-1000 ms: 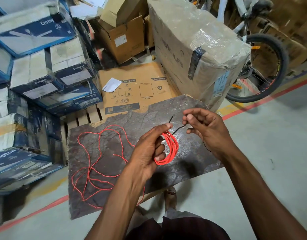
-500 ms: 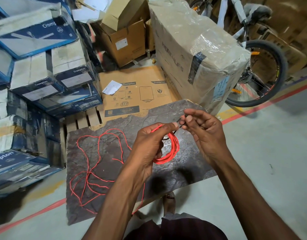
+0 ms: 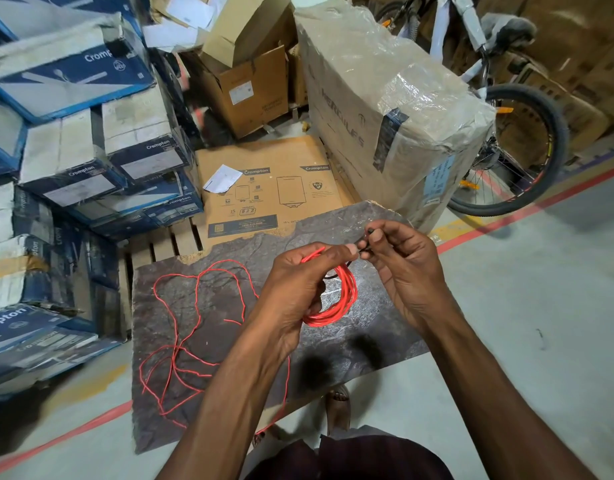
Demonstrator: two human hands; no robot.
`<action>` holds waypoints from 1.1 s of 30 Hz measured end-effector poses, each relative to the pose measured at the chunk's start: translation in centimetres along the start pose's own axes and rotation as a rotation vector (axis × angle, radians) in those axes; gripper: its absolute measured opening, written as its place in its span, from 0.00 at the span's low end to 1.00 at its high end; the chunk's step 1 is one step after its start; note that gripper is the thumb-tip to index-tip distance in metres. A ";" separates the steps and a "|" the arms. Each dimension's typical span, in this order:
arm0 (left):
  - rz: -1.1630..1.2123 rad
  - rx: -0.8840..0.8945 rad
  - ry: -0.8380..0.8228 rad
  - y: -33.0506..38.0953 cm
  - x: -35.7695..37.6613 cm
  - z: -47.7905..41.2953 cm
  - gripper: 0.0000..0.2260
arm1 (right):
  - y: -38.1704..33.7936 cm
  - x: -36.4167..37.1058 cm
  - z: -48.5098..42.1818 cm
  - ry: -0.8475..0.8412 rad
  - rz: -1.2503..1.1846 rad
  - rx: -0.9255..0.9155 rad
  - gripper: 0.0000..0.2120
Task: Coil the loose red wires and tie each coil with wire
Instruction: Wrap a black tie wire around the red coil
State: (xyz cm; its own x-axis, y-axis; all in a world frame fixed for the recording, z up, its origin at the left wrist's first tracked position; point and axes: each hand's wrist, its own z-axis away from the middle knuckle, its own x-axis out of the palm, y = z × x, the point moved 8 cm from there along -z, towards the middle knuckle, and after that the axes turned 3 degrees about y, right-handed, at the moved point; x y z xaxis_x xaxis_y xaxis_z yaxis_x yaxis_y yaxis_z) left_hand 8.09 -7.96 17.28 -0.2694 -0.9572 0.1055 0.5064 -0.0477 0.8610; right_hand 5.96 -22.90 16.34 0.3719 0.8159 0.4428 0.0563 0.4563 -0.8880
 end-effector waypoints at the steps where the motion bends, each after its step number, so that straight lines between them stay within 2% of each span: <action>1: -0.003 0.000 0.000 0.0 0.0 0.1 0.14 | 0.0 0.0 0.0 -0.003 0.000 -0.001 0.07; 6: -0.009 0.002 -0.005 -0.1 -0.1 0.3 0.13 | 0.0 0.1 0.4 -0.028 0.018 -0.004 0.10; 10: -0.020 0.010 -0.013 0.0 -0.1 0.4 0.06 | -0.1 0.0 0.7 -0.045 0.025 -0.008 0.16; 15: -0.019 0.010 -0.019 -0.3 0.0 0.4 0.06 | -0.4 0.0 1.0 -0.022 0.021 -0.017 0.08; 33: -0.016 0.022 -0.051 0.0 0.7 0.6 0.05 | -0.7 -0.2 1.0 -0.013 0.023 -0.009 0.08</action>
State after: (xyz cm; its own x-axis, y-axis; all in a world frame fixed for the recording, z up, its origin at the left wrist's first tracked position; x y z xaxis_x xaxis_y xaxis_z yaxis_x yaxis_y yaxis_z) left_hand 7.39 -8.46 17.62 -0.3190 -0.9405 0.1168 0.4839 -0.0556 0.8733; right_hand 4.88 -23.00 16.96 0.3606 0.8308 0.4240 0.0559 0.4345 -0.8989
